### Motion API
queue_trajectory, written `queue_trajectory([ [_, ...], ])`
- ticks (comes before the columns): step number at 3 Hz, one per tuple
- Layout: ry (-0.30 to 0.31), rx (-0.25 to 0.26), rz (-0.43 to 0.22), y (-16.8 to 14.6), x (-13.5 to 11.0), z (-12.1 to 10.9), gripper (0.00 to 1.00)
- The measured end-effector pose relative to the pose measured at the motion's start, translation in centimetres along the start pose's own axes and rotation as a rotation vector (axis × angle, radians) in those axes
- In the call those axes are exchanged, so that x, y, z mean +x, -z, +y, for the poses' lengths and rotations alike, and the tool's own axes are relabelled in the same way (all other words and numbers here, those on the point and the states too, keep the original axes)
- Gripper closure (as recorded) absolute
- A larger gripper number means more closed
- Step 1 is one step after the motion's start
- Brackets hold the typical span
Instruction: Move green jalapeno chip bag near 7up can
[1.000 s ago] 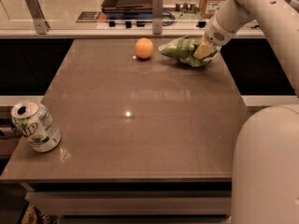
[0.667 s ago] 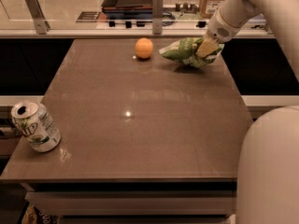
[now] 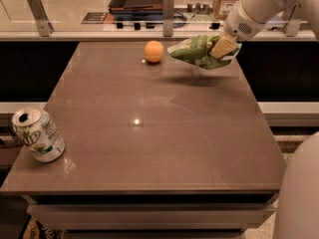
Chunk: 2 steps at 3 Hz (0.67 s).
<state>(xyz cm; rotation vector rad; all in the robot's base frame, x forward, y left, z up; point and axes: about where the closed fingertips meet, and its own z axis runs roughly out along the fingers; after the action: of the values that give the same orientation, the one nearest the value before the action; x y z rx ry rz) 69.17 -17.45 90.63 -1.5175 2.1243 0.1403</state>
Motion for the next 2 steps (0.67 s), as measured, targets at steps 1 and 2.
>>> queue_trajectory([
  [1, 0.015, -0.028, -0.008, 1.0, -1.2, 2.6, 1.0],
  [2, 0.046, -0.063, -0.026, 1.7, -2.6, 6.4, 1.0],
])
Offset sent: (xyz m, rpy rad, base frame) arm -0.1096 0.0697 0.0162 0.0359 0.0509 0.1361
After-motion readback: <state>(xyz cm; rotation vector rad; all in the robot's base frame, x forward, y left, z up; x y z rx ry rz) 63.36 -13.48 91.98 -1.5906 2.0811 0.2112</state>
